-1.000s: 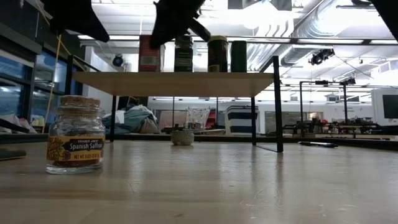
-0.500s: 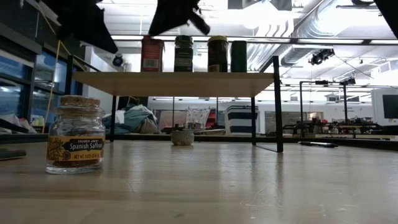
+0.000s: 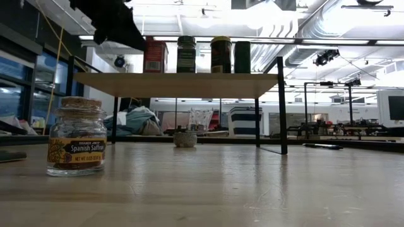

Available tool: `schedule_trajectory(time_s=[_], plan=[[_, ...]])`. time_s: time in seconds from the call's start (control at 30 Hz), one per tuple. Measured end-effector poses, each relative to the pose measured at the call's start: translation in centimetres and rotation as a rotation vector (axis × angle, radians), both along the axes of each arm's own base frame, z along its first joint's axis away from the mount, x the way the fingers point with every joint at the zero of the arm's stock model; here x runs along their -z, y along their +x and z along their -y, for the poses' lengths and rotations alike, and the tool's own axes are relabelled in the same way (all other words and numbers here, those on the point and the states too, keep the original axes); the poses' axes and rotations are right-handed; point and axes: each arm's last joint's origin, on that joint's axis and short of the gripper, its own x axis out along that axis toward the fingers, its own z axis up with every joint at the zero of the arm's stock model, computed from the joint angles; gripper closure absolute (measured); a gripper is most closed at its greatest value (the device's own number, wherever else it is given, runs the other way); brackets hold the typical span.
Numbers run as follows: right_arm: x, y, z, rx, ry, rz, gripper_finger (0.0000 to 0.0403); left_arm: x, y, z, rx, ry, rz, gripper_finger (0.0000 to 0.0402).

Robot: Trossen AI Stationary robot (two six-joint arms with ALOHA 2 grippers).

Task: Shelf spices
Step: Put the red seasoning can on the shelf, then put the brown seasoning bottle on the shelf

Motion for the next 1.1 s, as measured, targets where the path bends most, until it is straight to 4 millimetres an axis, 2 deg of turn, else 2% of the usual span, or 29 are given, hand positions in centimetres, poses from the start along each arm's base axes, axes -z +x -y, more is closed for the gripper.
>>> schedule_trajectory(time_s=[0.17,0.3,0.37,0.5,0.6,0.67,0.73,0.83,0.97,1.1], plan=[[-1.1,-1.8,-0.8,0.010,-0.033,-0.006,0.0403,0.2,0.0,-1.0,-0.019,-0.007,-0.030,0.0401],[-1.2,-2.1,-1.5,-0.006,-0.036,-0.006,0.0403,0.0,0.3,-1.5,-0.008,-0.032,-0.005,0.0401],[-1.1,-2.1,-2.0,-0.069,0.000,-0.019,0.0403,-0.3,0.3,-1.3,0.060,-0.096,-0.011,0.0401],[0.2,-3.4,-4.2,-0.271,0.109,-0.195,0.0403,-2.5,-1.1,0.7,0.351,-0.300,-0.043,0.0401],[1.3,-5.1,-6.0,-0.282,0.123,-0.356,0.0403,-4.0,-3.0,2.9,0.498,-0.398,-0.009,0.0401],[1.7,-6.1,-6.9,-0.247,0.098,-0.410,0.0403,-3.9,-4.0,4.4,0.561,-0.386,-0.041,0.0401],[2.2,-6.5,-7.5,-0.191,0.085,-0.430,0.0403,-2.8,-4.2,5.8,0.562,-0.322,-0.081,0.0401],[3.1,-6.6,-8.1,-0.109,0.115,-0.415,0.0402,-1.1,-2.7,7.0,0.522,-0.253,-0.091,0.0392],[4.6,-6.5,-8.4,-0.021,0.197,-0.425,0.0387,0.8,0.0,8.9,0.694,-0.288,-0.180,0.0356],[6.0,-6.5,-8.7,0.006,0.285,-0.473,0.0352,2.5,2.0,10.4,0.811,-0.240,-0.303,0.0302]])
